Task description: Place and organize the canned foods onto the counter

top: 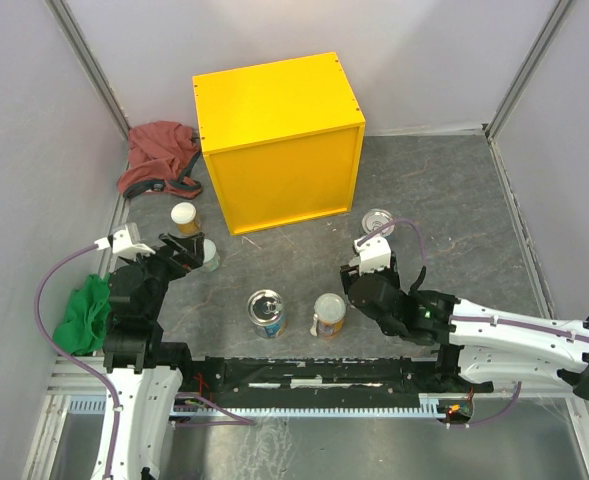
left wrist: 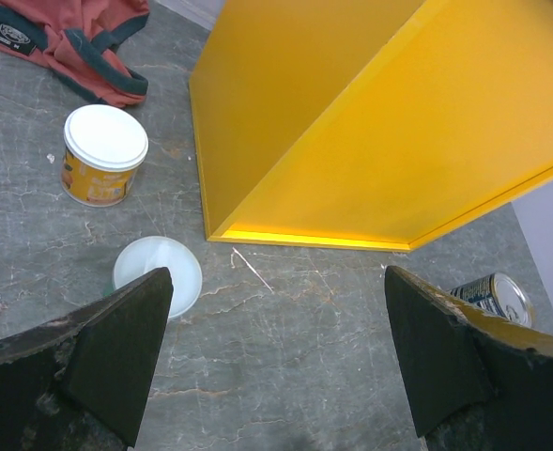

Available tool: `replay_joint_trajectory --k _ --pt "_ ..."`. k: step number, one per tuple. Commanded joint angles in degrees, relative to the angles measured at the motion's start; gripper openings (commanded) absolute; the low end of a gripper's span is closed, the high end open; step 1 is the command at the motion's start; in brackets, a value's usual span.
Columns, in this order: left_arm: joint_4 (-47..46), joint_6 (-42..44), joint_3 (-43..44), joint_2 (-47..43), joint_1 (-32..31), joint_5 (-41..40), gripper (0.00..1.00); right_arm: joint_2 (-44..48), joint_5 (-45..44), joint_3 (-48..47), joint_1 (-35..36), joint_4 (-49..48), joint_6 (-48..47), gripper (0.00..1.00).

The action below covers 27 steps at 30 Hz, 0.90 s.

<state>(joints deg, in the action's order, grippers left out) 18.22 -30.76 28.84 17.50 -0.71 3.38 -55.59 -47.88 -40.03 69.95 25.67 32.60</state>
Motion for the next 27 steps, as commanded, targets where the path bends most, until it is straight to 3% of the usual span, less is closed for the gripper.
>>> replay_joint_trajectory --k 1,15,27 --pt "-3.2 0.9 -0.3 -0.9 0.2 0.0 1.0 1.9 -4.7 -7.2 -0.2 -2.2 -3.4 0.01" --pt "-4.4 -0.3 -1.4 -2.9 0.2 -0.5 1.0 -5.9 -6.8 -29.8 -0.5 4.2 -11.0 0.01" --pt "-4.5 0.6 2.4 -0.2 0.2 -0.5 0.99 -18.2 -2.3 -53.2 -6.4 4.7 -17.8 0.01"
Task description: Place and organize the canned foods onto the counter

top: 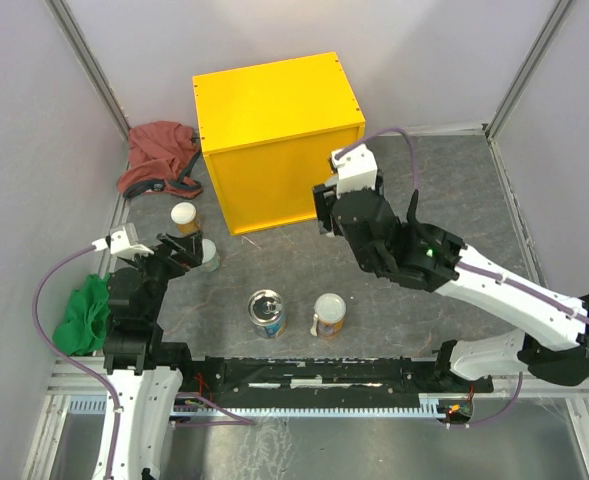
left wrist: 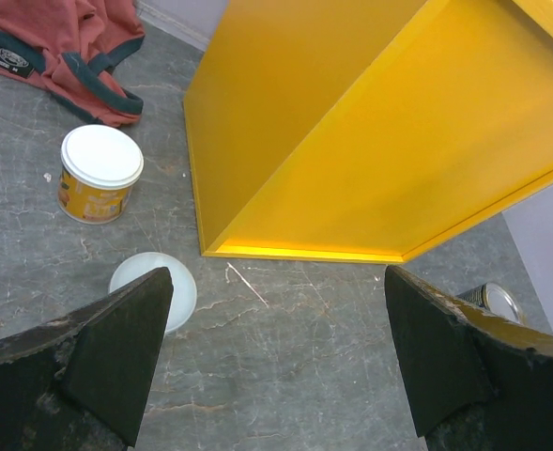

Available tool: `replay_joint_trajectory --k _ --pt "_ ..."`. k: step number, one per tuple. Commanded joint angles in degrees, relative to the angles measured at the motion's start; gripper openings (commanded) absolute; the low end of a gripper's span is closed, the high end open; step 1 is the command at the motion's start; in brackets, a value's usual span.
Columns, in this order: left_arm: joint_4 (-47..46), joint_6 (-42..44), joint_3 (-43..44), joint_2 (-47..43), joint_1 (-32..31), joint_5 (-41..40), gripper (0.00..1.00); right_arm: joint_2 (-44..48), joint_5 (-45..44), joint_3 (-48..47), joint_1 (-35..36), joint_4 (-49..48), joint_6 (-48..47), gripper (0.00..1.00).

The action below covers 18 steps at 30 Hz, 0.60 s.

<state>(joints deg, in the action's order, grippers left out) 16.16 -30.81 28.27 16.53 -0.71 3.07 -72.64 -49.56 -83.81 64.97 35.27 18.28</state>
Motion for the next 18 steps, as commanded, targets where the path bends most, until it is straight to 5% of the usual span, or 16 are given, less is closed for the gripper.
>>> replay_joint_trajectory --k 1,18 --pt "-2.4 0.6 3.2 0.8 0.2 -0.2 0.99 -2.2 -0.3 -11.0 -1.7 -4.7 -4.1 0.01" --pt "-2.8 -0.4 3.0 0.6 0.2 -1.0 0.99 -18.6 11.7 -42.7 -15.3 0.6 -10.0 0.01"
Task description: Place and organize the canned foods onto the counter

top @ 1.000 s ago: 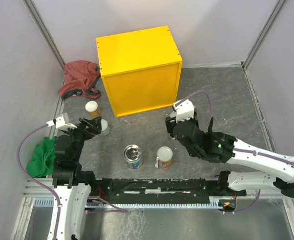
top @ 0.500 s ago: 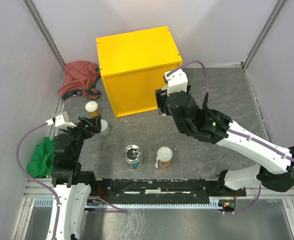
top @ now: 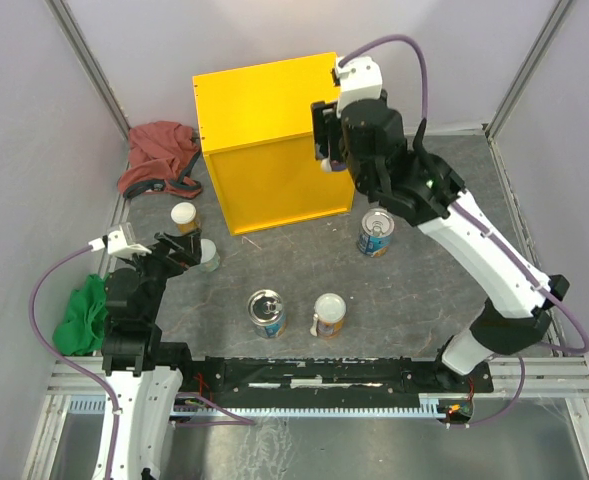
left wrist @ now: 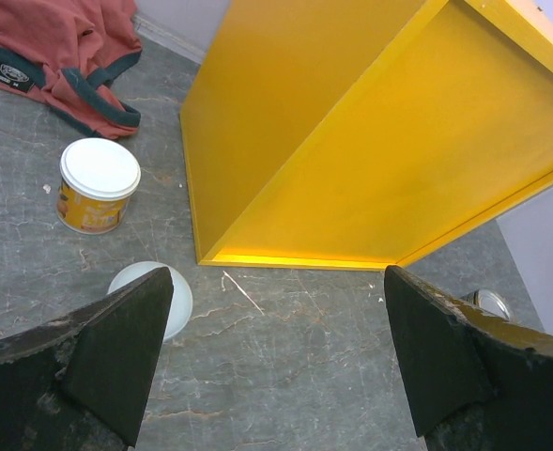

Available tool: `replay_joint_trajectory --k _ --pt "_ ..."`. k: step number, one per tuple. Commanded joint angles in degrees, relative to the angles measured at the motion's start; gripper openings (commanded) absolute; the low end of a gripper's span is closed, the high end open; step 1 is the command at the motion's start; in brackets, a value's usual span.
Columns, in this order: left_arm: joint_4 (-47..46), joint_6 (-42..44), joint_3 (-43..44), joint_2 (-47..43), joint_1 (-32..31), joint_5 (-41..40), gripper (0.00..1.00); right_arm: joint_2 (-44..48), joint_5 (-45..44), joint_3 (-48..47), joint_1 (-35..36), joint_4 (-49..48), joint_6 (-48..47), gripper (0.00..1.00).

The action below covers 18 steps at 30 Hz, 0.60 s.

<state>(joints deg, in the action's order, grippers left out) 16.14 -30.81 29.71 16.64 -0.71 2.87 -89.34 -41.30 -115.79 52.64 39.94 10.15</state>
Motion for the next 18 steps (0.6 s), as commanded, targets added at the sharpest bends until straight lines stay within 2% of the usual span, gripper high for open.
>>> replay_joint_trajectory --k 1,18 --pt "-2.8 -0.2 1.6 0.7 0.1 -0.9 0.99 -3.2 4.1 -12.8 -3.8 -3.5 -2.1 0.01" --pt "-3.4 3.1 3.1 5.3 0.2 -0.4 0.99 -17.2 10.8 -32.6 -11.8 -5.4 -4.4 0.01"
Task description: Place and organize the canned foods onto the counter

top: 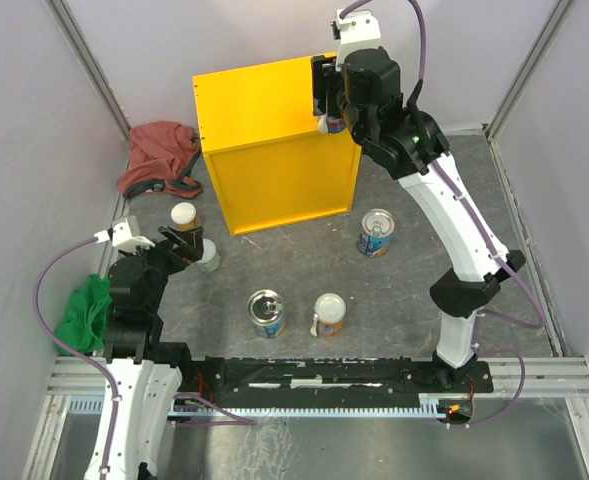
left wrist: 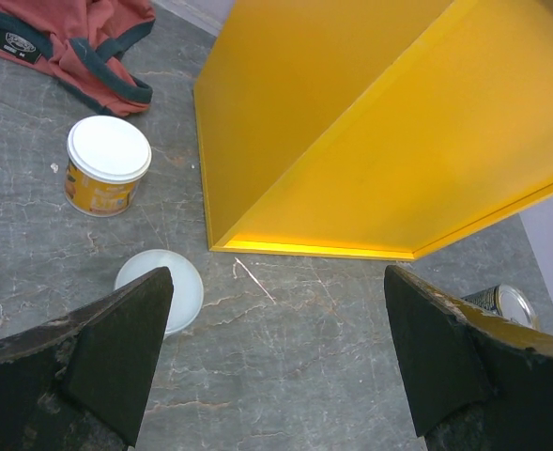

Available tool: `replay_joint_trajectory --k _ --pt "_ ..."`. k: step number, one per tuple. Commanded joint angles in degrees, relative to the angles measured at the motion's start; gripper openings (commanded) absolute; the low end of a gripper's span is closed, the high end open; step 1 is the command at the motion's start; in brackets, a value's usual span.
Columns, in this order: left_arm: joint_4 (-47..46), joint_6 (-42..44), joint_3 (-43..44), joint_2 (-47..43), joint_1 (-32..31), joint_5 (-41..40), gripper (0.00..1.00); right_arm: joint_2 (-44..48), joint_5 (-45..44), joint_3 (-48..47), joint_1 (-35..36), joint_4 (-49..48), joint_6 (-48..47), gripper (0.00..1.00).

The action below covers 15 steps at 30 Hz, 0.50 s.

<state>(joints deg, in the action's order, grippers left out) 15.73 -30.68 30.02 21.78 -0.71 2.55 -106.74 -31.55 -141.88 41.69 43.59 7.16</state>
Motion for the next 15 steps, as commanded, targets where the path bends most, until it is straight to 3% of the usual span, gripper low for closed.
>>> replay_joint_trajectory --k 1,15 --pt "-3.0 3.1 2.8 0.2 0.2 -0.1 0.99 -0.2 1.4 -6.6 -1.3 -9.1 -1.4 0.01" --pt "-2.8 4.0 3.0 1.2 0.2 0.6 0.99 -5.3 4.8 -11.2 -4.7 -8.4 1.4 0.02"
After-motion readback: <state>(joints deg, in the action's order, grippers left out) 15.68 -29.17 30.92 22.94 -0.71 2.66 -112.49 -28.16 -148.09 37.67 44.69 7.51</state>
